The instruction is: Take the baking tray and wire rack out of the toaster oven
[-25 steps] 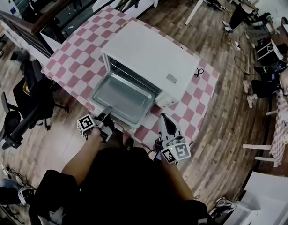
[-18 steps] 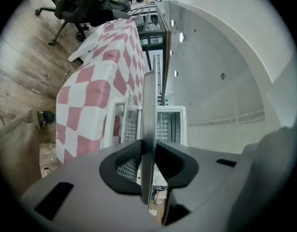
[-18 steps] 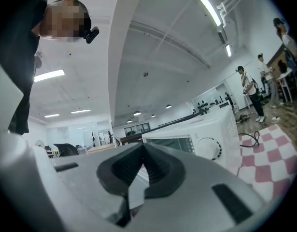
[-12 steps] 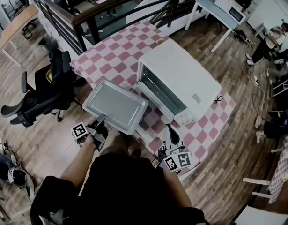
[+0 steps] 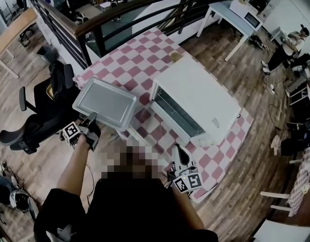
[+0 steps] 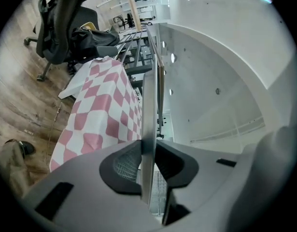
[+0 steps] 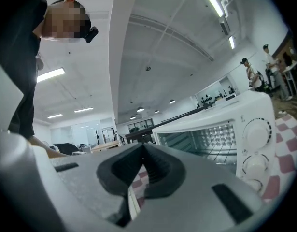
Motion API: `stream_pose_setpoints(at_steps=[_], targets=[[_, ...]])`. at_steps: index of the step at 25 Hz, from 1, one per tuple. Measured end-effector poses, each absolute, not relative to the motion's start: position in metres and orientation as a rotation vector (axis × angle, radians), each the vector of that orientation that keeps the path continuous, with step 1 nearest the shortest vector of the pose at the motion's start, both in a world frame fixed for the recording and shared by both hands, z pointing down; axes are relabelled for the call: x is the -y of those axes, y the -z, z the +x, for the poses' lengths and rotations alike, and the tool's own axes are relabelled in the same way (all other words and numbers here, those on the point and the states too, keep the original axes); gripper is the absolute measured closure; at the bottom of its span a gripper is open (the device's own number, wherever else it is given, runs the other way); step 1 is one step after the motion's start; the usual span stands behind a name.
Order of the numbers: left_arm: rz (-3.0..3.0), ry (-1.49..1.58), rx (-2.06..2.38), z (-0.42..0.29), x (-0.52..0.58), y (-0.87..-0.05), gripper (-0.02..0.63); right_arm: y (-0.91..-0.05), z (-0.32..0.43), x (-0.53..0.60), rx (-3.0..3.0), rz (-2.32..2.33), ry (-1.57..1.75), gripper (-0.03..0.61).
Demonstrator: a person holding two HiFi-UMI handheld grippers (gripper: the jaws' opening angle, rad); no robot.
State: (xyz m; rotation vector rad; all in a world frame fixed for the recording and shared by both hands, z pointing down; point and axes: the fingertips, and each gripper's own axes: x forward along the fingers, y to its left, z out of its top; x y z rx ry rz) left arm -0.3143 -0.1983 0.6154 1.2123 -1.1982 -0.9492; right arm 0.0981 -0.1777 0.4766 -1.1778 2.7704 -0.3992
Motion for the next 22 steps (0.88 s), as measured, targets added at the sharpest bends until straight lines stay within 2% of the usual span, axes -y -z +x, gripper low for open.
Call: stream_pose_setpoints(at_steps=[4, 8, 15, 22], targets=[[1.232, 0.880, 1.197, -0.353, 0.261, -0.629, 0.541, -0.475, 0.082, 0.200, -2.731, -1.282, 0.390, 0.575], [1.235, 0.835, 1.136, -0.362, 0.328, -0.645, 0.541, -0.470, 0.069, 0.220, -2.665, -1.405, 0.373, 0.575], [1.248, 0.718, 1.042, -0.334, 0.433, -0.667, 0.540, -0.471, 0.048, 0.239, -2.604, -1.553, 0.389, 0.575], [1.266, 0.622, 0.970, -0.292, 0.516, -0.692, 0.535, -0.477, 0.061, 0.252, -2.521, -1.733, 0.408, 0.575]])
